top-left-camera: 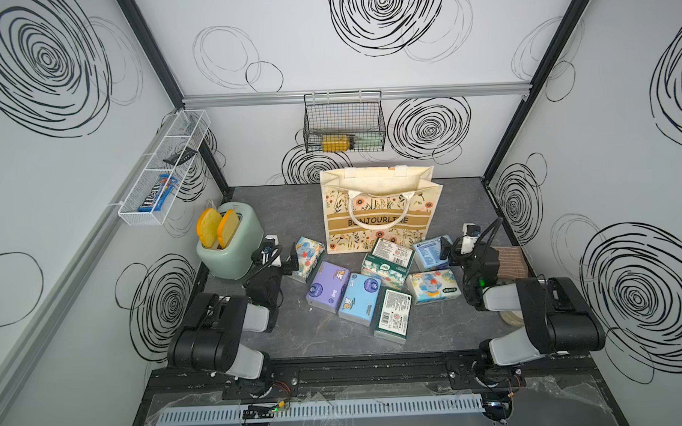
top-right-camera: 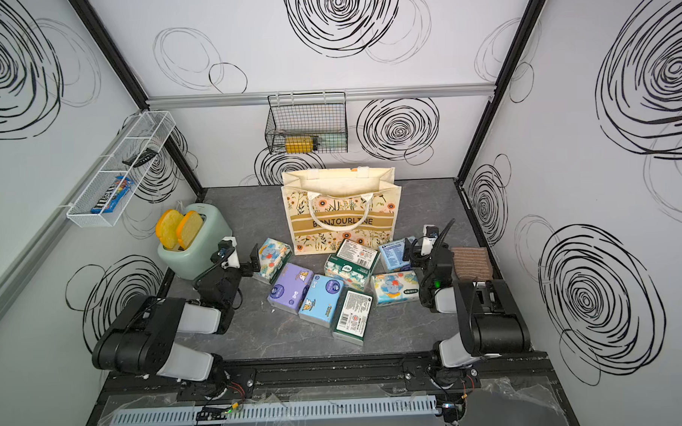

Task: Put tissues into the canvas bag
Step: Pick up the pack of facial tissues from the center of the board.

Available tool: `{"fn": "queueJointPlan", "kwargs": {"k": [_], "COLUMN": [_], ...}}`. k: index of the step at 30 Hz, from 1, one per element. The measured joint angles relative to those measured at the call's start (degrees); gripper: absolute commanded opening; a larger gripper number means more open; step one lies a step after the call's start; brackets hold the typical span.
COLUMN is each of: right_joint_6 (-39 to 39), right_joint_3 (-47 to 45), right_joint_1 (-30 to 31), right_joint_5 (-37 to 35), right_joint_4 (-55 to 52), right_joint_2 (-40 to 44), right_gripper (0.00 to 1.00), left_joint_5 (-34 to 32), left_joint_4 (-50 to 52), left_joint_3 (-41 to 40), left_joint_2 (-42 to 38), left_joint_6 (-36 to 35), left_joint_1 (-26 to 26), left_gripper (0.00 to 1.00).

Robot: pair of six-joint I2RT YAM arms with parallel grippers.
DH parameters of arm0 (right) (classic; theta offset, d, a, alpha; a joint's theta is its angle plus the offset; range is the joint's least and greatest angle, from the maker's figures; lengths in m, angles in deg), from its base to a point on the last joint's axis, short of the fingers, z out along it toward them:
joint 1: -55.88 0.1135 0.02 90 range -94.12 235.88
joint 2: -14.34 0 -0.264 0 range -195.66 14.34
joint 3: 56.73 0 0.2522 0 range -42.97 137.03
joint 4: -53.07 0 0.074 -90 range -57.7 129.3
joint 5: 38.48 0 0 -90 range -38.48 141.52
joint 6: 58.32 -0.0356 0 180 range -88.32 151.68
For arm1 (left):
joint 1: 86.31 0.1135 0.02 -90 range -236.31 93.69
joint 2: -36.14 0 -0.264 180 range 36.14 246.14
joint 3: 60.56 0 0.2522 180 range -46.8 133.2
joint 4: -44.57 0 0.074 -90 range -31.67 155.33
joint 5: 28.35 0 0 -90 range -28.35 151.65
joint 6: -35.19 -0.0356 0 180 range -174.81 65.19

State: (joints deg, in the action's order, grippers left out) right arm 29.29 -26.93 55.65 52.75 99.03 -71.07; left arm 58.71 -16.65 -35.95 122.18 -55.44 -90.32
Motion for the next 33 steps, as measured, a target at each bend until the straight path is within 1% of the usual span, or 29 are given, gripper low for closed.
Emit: {"fn": "queueJointPlan", "kwargs": {"k": [9, 33], "right_joint_6": [0.1, 0.1], "right_joint_3": [0.0, 0.0], "right_joint_1": [0.0, -0.4], "right_joint_5": [0.0, 1.0], "right_joint_4": [0.0, 0.0], "right_joint_2": [0.0, 0.0], "right_gripper": [0.97, 0.97], "left_joint_5": [0.6, 1.5], "left_joint_4": [0.0, 0.0], "left_joint_3": [0.0, 0.0], "left_joint_2": [0.0, 0.0], "left_joint_6": [0.2, 0.5], "left_joint_1": [1.2, 1.5], "left_gripper": [0.96, 0.96]}}
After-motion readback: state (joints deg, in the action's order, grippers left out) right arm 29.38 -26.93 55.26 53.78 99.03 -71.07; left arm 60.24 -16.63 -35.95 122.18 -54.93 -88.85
